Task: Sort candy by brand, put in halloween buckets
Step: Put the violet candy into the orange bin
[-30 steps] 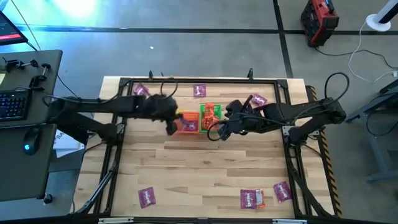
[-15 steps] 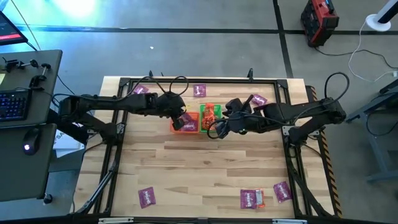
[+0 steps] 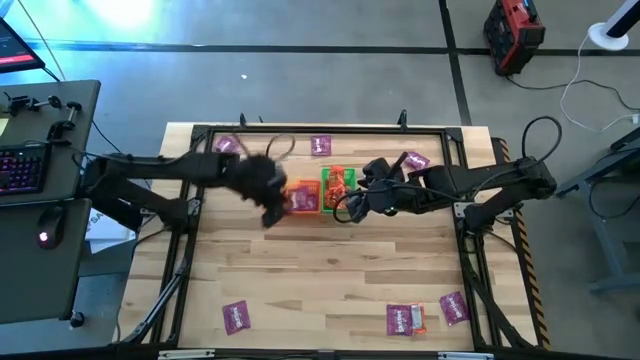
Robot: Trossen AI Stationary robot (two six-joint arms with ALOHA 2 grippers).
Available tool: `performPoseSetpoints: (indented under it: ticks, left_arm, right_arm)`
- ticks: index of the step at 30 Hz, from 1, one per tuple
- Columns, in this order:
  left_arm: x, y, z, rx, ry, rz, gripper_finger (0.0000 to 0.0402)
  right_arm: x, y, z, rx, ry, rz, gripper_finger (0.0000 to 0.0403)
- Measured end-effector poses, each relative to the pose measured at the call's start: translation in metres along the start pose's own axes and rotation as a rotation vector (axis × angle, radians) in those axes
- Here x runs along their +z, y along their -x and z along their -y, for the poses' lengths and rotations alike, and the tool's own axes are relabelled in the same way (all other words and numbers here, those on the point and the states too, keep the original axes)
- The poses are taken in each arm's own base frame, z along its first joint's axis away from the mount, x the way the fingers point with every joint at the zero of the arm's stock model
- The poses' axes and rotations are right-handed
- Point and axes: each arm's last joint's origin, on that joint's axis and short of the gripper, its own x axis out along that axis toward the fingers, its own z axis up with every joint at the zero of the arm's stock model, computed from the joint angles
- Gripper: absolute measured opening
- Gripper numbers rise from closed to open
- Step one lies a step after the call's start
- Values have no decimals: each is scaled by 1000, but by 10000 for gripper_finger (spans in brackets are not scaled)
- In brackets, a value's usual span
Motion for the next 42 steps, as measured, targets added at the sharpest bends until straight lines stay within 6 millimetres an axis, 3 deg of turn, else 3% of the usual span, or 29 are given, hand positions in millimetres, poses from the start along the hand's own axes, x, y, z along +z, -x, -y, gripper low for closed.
performPoseSetpoints:
  ticks: [3,11,15,21,25,29,33,42]
  left_arm:
    - [-32,2,27,56,58,-142,191]
    - [-143,-23,85,168,335,-561,169]
    - [-173,-38,105,207,385,-736,163]
    - [-175,-73,136,106,464,-748,161]
    - [-173,-83,148,137,449,-753,161]
    - [-174,-90,145,295,476,-692,161]
    - [-180,-106,144,349,524,-696,161]
    - [-185,-115,137,442,493,-648,161]
  right_arm:
    - [0,0,0,9,23,-11,216]
    - [-1,0,1,1,61,-20,216]
    - [-1,0,1,-3,117,-22,216]
    - [0,-3,6,-10,158,-62,216]
    - [-4,-3,10,-30,188,-120,216]
    - [-5,-3,11,-32,262,-132,216]
    - [-1,-6,14,-5,342,-156,216]
    - [-1,-7,15,40,331,-202,216]
